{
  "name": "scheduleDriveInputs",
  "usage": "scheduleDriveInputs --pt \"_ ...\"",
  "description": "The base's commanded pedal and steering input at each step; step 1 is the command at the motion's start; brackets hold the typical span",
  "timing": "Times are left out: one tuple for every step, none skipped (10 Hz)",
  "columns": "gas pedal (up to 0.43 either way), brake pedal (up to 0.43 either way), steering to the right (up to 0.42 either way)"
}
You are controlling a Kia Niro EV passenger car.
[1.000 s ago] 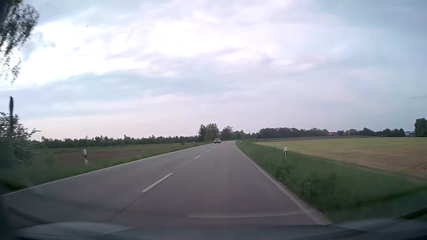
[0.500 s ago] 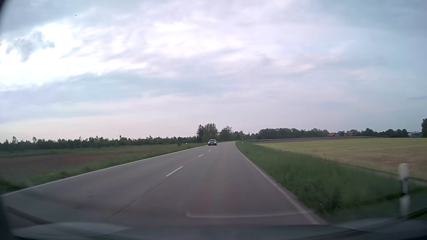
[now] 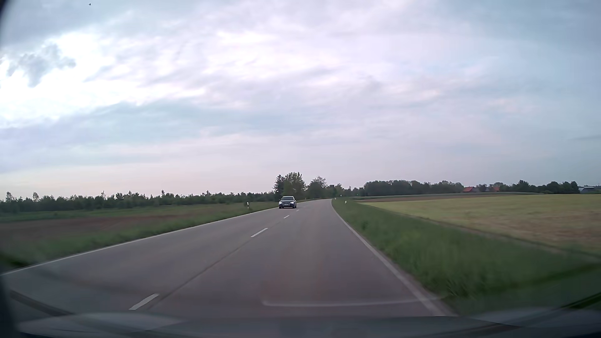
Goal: Follow the waypoints while adhering to traffic rules and regulations
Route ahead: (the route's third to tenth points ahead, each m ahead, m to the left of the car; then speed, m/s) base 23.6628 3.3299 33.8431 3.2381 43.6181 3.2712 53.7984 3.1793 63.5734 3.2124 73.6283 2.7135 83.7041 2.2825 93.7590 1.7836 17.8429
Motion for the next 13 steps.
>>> scheduleDriveInputs --pt "0.22 0.0 0.002" --pt "0.22 0.0 0.002" --pt "0.22 0.0 0.002" --pt "0.22 0.0 0.002" --pt "0.22 0.0 0.002" --pt "0.22 0.0 0.002" --pt "0.22 0.0 0.002" --pt "0.22 0.0 0.002" --pt "0.22 0.0 0.002" --pt "0.22 0.0 0.002" --pt "0.22 0.0 0.002" --pt "0.22 0.0 0.002" --pt "0.22 0.0 0.002"
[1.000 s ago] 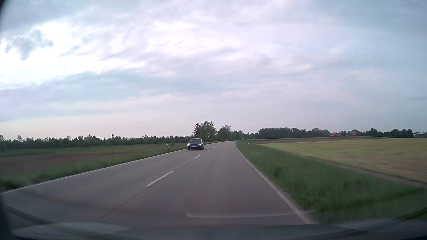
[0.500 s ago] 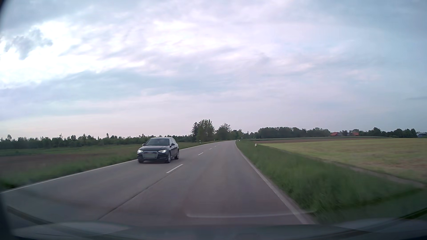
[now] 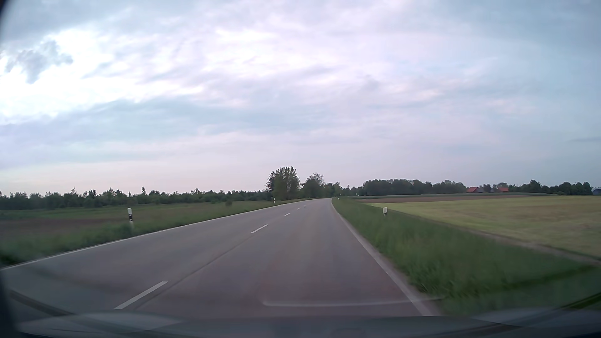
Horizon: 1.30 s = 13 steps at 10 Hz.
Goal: Follow the waypoints while adhering to traffic rules and regulations
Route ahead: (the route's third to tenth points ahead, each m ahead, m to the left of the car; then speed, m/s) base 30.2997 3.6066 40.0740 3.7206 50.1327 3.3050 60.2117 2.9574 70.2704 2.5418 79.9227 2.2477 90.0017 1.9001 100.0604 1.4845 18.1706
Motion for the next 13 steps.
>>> scheduleDriveInputs --pt "0.22 0.0 0.002" --pt "0.22 0.0 0.002" --pt "0.22 0.0 0.002" --pt "0.22 0.0 0.002" --pt "0.22 0.0 0.002" --pt "0.22 0.0 0.002" --pt "0.22 0.0 0.002" --pt "0.22 0.0 0.002" --pt "0.22 0.0 0.002" --pt "0.22 0.0 0.002" --pt "0.22 0.0 0.002" --pt "0.228 0.0 0.001" --pt "0.228 0.0 0.0"
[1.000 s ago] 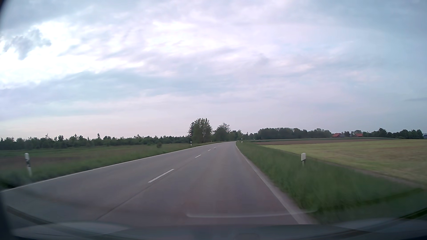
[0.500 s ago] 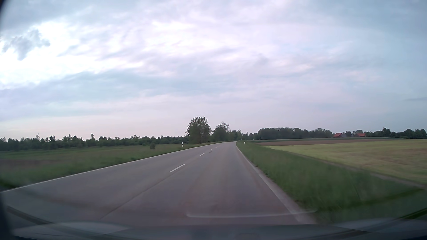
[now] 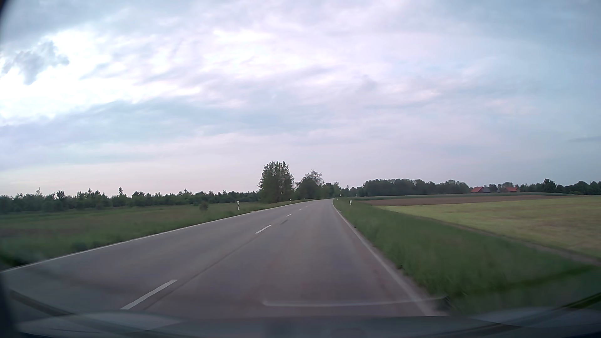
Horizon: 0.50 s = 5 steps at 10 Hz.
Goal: Follow the waypoints while adhering to traffic rules and regulations
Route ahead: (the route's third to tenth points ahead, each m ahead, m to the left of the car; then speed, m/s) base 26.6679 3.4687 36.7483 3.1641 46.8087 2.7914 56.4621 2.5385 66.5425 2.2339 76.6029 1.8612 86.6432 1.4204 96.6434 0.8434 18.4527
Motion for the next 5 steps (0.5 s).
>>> scheduleDriveInputs --pt "0.228 0.0 0.0" --pt "0.228 0.0 0.0" --pt "0.24 0.0 -0.001" --pt "0.24 0.0 -0.001" --pt "0.24 0.0 0.0"
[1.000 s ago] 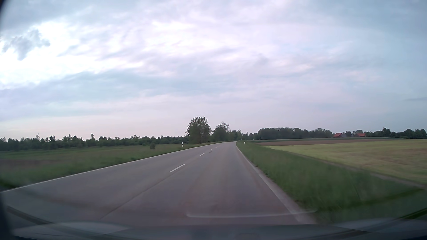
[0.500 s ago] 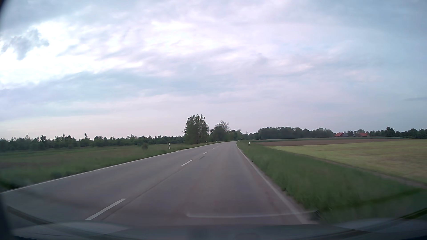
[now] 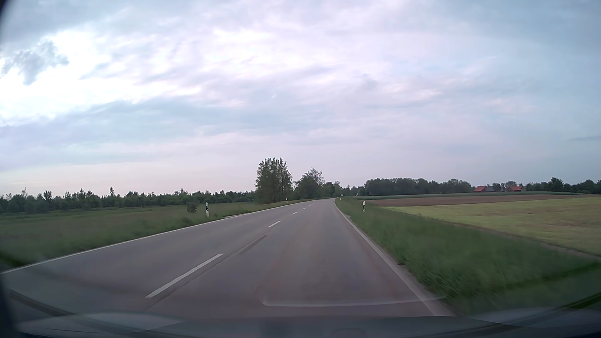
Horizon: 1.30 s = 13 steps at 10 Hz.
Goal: Follow the waypoints while adhering to traffic rules and regulations
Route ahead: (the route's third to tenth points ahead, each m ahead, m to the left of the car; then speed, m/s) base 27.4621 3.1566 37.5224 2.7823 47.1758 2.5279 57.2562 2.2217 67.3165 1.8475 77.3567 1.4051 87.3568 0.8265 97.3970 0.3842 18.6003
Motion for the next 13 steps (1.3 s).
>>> scheduleDriveInputs --pt "0.24 0.0 0.0" --pt "0.24 0.0 0.0" --pt "0.24 0.0 0.0" --pt "0.24 0.0 0.001" --pt "0.228 0.0 0.004" --pt "0.228 0.0 0.005" --pt "0.228 0.0 0.005" --pt "0.228 0.0 0.004" --pt "0.228 0.0 0.003" --pt "0.228 0.0 0.003" --pt "0.228 0.0 0.003" --pt "0.228 0.0 0.003" --pt "0.228 0.0 0.003"
